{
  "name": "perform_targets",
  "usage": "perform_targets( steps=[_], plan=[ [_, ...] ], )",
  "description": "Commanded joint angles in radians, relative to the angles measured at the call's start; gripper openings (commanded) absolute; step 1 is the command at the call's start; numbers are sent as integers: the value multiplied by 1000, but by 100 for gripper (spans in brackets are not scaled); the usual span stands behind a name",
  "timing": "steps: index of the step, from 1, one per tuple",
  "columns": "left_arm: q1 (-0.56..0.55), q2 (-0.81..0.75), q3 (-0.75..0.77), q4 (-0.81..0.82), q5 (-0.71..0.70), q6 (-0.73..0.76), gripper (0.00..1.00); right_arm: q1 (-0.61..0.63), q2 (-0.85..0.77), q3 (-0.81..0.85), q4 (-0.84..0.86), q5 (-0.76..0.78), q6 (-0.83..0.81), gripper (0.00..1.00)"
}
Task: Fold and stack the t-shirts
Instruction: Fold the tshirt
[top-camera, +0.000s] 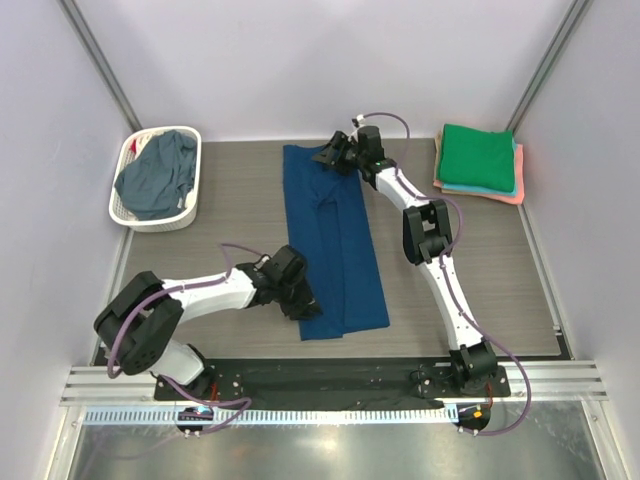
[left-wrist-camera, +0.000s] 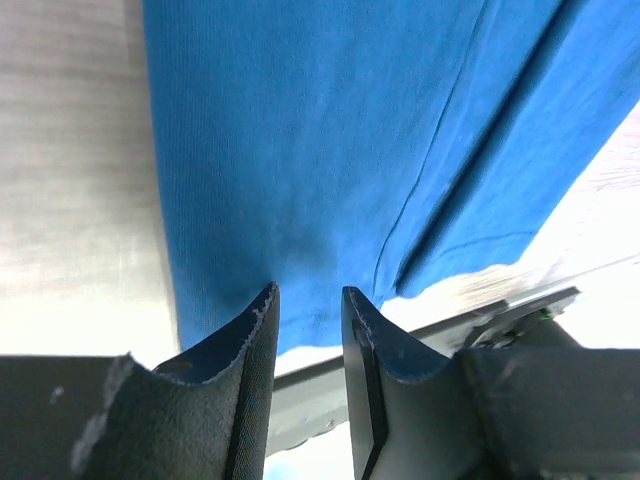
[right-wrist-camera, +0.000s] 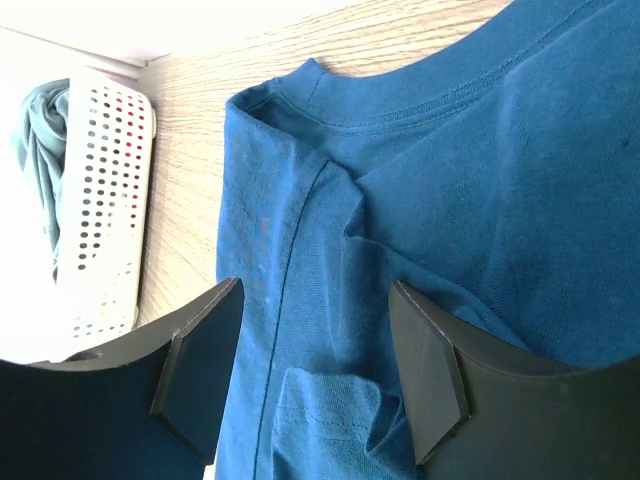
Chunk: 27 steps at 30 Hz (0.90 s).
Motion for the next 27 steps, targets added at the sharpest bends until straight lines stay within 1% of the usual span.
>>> perform_targets(
  steps=[1, 2, 3, 4, 5, 6, 8, 9, 11, 13, 15, 16, 18, 19, 22, 24, 26, 27],
  plan=[
    [-26, -42, 79, -155, -59, 10, 33, 17, 31, -42, -7, 0, -38, 66],
    [-31, -51, 107, -182, -79, 22, 33, 17, -15, -100, -6, 58, -49, 66],
    [-35, -83, 121, -242, -120, 31, 33, 8, -38, -130, -1, 87, -64, 66],
    [-48, -99, 128, -268, -148, 53, 33, 0, -64, -157, -1, 124, -66, 66],
    [-54, -119, 141, -296, -168, 61, 33, -3, -89, -208, 1, 202, -66, 66],
    [-58, -137, 144, -342, -199, 71, 34, -11, -135, -229, -1, 234, -63, 66],
    [-62, -183, 145, -377, -245, 93, 34, -25, -178, -274, -19, 322, -55, 66],
    [-62, -197, 141, -406, -259, 97, 34, -26, -224, -320, -22, 403, -51, 66],
    [-60, -237, 135, -439, -299, 99, 34, -28, -249, -361, -5, 432, -42, 66],
    [-62, -264, 119, -462, -313, 98, 34, -29, -261, -377, -30, 460, -29, 65],
    [-63, -306, 112, -477, -320, 85, 34, -29, -269, -420, 13, 451, -12, 65],
    [-63, -318, 106, -479, -320, 82, 34, -28, -255, -417, 40, 396, -20, 65],
    [-66, -361, 96, -486, -331, 73, 34, -29, -230, -357, 37, 342, -44, 66],
    [-71, -376, 95, -489, -336, 70, 34, -28, -221, -334, 39, 281, -49, 66],
    [-71, -416, 82, -491, -351, 70, 34, -28, -200, -231, 33, 180, -75, 66],
    [-72, -424, 81, -486, -352, 76, 34, -29, -227, -173, 21, 161, -112, 70],
    [-72, -421, 78, -476, -333, 87, 34, -34, -274, -164, 2, 169, -133, 72],
    [-74, -423, 69, -456, -325, 91, 34, -37, -337, -176, -5, 176, -138, 74]
  ],
)
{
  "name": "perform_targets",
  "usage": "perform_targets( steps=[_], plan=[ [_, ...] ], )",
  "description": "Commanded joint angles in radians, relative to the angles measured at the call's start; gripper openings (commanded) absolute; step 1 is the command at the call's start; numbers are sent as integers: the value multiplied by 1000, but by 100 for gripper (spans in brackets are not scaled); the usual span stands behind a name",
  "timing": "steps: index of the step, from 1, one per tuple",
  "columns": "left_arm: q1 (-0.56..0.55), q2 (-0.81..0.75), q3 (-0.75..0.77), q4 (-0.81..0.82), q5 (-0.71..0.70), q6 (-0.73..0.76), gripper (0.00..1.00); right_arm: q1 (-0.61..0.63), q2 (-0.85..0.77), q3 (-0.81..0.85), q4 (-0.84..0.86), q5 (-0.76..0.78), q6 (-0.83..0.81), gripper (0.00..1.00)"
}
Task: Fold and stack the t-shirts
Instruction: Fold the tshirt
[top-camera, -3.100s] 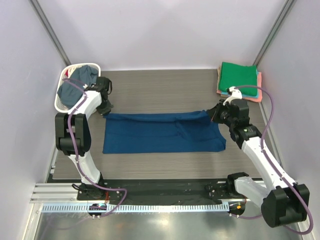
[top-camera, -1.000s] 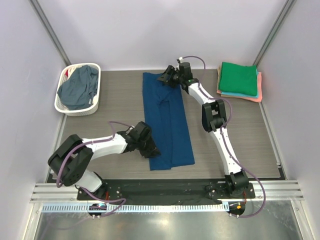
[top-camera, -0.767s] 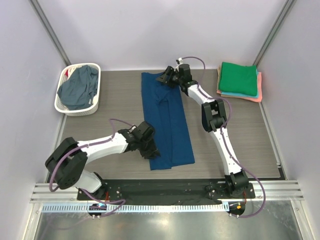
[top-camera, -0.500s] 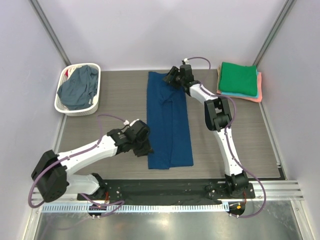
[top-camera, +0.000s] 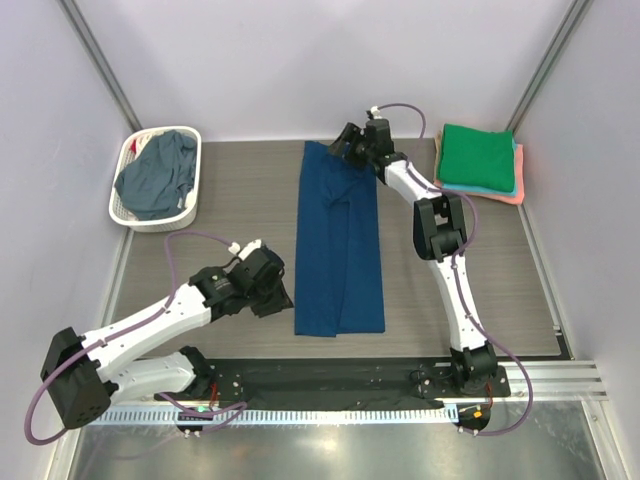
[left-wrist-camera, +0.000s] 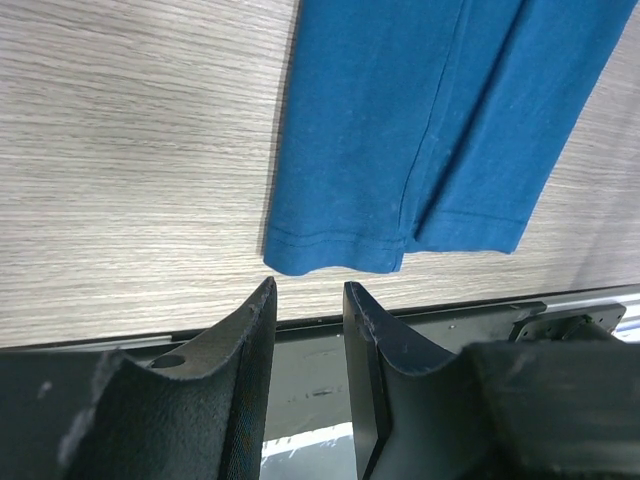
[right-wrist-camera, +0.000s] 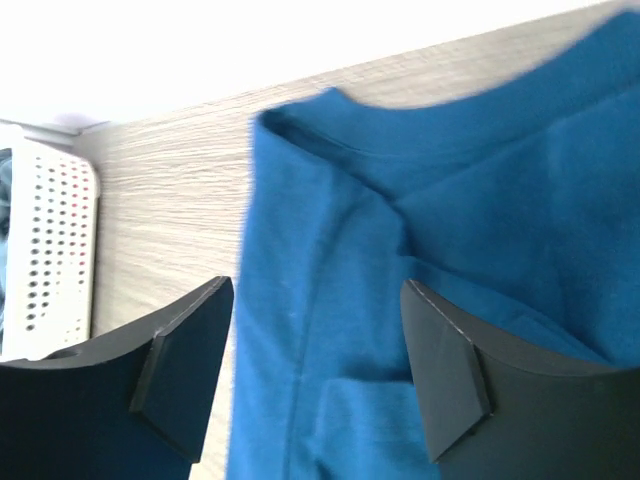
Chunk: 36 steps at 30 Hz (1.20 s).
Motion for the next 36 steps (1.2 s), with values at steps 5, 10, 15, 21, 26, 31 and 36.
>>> perform_targets(
  steps=[5, 10, 15, 21, 26, 31, 36],
  plan=[
    [-12, -16, -76, 93, 27, 15, 34, -43, -408, -198, -78, 25, -78, 77],
    [-14, -2, -162, 211, 53, 8, 34, -33, -857, -681, -208, 115, -84, 77],
    [-19, 44, -208, 311, 79, 8, 32, 73, -1215, -1244, -297, 219, -35, 77],
    [-23, 64, -215, 346, 85, 11, 32, 293, -1614, -1634, -414, 418, 184, 74],
    [-31, 66, -248, 363, 85, 0, 31, 423, -1772, -1820, -471, 467, 368, 70],
    [-38, 81, -284, 397, 91, -18, 31, 487, -1747, -1911, -371, 435, 411, 65],
    [-57, 106, -300, 410, 87, -34, 31, 515, -1668, -1911, -301, 429, 410, 59]
  ],
)
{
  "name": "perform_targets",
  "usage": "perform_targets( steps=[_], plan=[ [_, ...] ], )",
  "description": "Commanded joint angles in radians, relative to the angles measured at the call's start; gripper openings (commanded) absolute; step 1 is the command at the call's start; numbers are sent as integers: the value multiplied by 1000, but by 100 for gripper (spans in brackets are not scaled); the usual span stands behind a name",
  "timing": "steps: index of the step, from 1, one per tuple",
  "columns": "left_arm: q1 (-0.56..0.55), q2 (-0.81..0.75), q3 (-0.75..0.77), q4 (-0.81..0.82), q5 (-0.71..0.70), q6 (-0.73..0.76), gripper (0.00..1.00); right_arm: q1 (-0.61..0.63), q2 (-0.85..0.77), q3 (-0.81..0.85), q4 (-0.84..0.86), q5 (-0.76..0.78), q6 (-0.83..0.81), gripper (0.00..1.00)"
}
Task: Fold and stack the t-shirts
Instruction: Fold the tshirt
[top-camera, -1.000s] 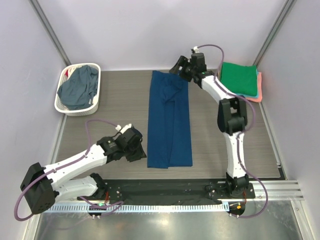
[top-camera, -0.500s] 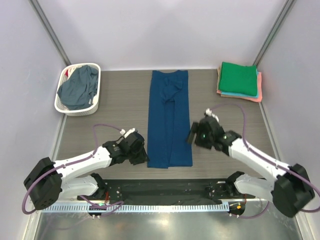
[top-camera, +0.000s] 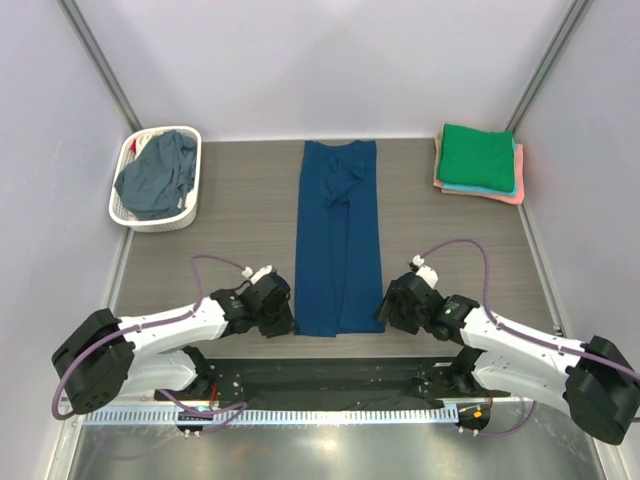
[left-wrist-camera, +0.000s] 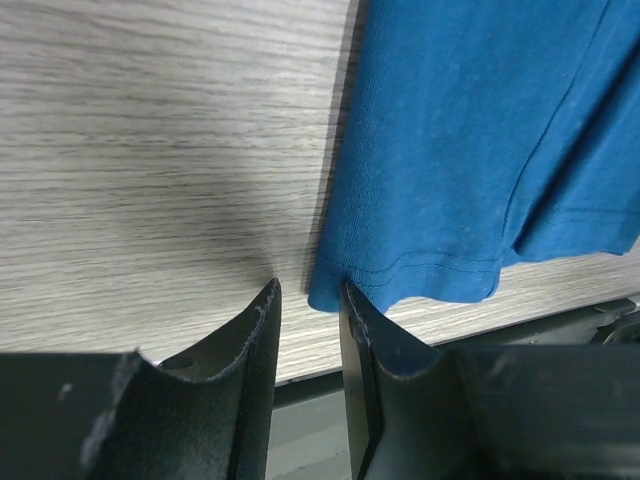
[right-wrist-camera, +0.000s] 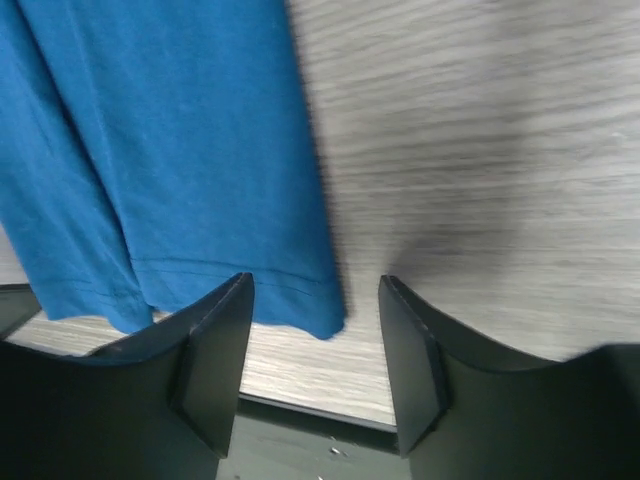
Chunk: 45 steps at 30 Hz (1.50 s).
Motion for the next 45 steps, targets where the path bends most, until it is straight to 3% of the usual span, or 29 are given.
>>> perform_targets(
  steps=[1, 7, 13, 20, 24, 28, 32, 38, 42, 45],
  plan=[
    [-17, 11, -14, 65, 2, -27, 31, 21, 62, -14, 65, 21, 29, 54],
    [-41, 29, -26, 85, -10, -53, 31, 32, 50, -23, 66, 15, 26, 31],
    [-49, 17, -39, 86, -18, -83, 30, 34, 48, -26, 68, 7, 18, 23],
    [-75, -116, -33, -19, -76, -111, 34, 35, 47, -35, 77, 3, 15, 20],
    [-77, -188, -37, -65, -100, -107, 43, 35, 56, -37, 85, 1, 9, 20],
    [-77, -207, -59, -23, -124, -93, 53, 35, 66, -38, 92, 1, 6, 19],
    [-77, -114, -105, 109, -101, -90, 57, 35, 70, -40, 98, 0, 6, 19],
    [-77, 23, -102, 207, -75, -102, 44, 37, 62, -44, 97, -2, 3, 15],
    [-77, 20, -111, 223, -67, -108, 18, 35, 39, -50, 92, -3, 6, 8],
    [-80, -33, -123, 200, -68, -116, 4, 35, 16, -53, 82, 0, 17, 1]
  ],
)
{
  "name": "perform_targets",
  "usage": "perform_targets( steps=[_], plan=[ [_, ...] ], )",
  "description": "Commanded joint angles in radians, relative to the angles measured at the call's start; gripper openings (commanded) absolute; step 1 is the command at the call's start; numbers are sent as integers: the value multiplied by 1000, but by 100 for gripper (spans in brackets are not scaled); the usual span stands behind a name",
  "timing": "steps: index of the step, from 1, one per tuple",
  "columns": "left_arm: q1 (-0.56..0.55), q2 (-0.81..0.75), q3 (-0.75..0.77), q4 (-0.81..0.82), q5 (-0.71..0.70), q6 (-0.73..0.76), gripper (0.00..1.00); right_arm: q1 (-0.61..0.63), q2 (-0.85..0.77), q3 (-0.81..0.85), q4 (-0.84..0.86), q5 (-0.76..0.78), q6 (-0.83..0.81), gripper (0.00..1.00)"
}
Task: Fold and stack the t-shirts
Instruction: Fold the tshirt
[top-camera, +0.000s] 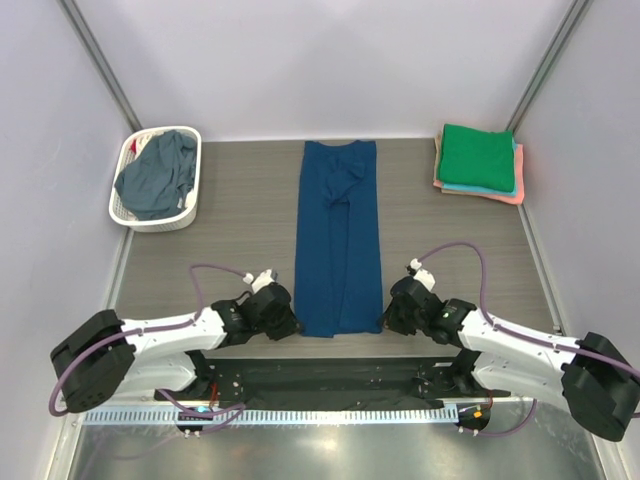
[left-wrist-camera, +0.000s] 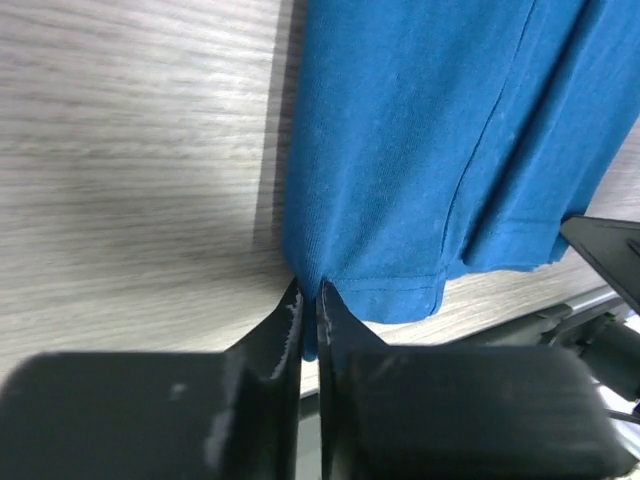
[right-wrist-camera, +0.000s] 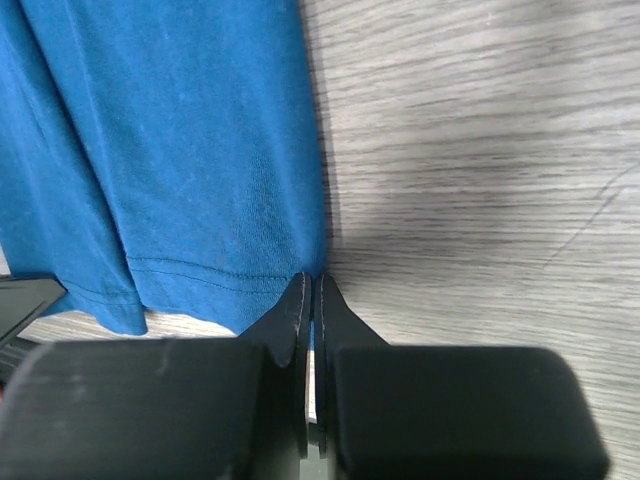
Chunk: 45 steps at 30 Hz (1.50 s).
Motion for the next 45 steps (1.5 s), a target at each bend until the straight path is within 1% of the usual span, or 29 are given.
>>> perform_targets(
  steps=[1, 6, 8, 9, 12, 13, 15, 16, 18, 20, 21, 23, 24, 25, 26, 28, 29, 31, 32, 33, 35, 37, 39, 40, 45],
  plan=[
    [-5, -71, -26, -44, -13, 2, 1, 5, -45, -16, -30, 14, 3, 1],
    [-15, -176, -4, -145, -5, -9, 0, 8, -118, 0, -106, -8, 23, 1],
    [-16, -202, 40, -190, -3, 1, 0, 13, -163, 29, -157, -11, 26, 1],
    [-18, -205, 61, -248, -6, 8, 0, 13, -175, 43, -177, -6, 28, 1],
    [-18, -196, 163, -341, -45, 48, 0, 13, -206, 123, -231, 31, 9, 1],
    [-15, -184, 216, -362, -55, 60, 0, 13, -201, 172, -240, 55, 2, 1],
    [-10, -137, 276, -408, -72, 102, 0, 11, -168, 229, -264, 87, -30, 1],
    [11, -117, 307, -417, -69, 125, 0, 13, -151, 285, -269, 101, -44, 1],
    [42, -55, 399, -448, -63, 163, 0, 5, -91, 341, -275, 143, -78, 1],
    [102, -15, 483, -457, -51, 232, 0, -28, -37, 424, -274, 161, -141, 1],
    [125, 3, 508, -457, -43, 260, 0, -45, 22, 453, -271, 167, -164, 1],
    [201, 75, 592, -458, -8, 342, 0, -110, 81, 540, -257, 167, -250, 1],
    [229, 103, 624, -458, 12, 370, 0, -139, 116, 590, -246, 152, -280, 1],
    [281, 173, 657, -461, 30, 393, 0, -163, 172, 614, -236, 138, -306, 1],
    [304, 205, 721, -465, 56, 439, 0, -217, 206, 635, -211, 126, -348, 1],
    [352, 299, 813, -472, 56, 476, 0, -258, 295, 696, -191, 105, -380, 1],
    [366, 331, 842, -472, 53, 488, 0, -295, 321, 715, -180, 95, -397, 1],
    [407, 385, 896, -469, 59, 531, 0, -330, 377, 769, -154, 71, -434, 1],
    [421, 446, 949, -471, 67, 540, 0, -344, 422, 784, -145, 57, -442, 1],
    [436, 471, 974, -472, 97, 559, 0, -372, 449, 799, -130, 46, -455, 1],
    [472, 547, 1041, -474, 102, 576, 0, -393, 513, 841, -110, 25, -468, 1],
    [498, 598, 1100, -472, 160, 596, 0, -420, 550, 876, -97, 9, -482, 1],
    [507, 666, 1140, -481, 174, 605, 0, -435, 602, 898, -85, -20, -489, 1],
    [515, 683, 1175, -486, 194, 614, 0, -450, 619, 915, -79, -29, -495, 1],
    [535, 767, 1247, -501, 194, 623, 0, -485, 710, 974, -56, -73, -509, 1]
  ],
)
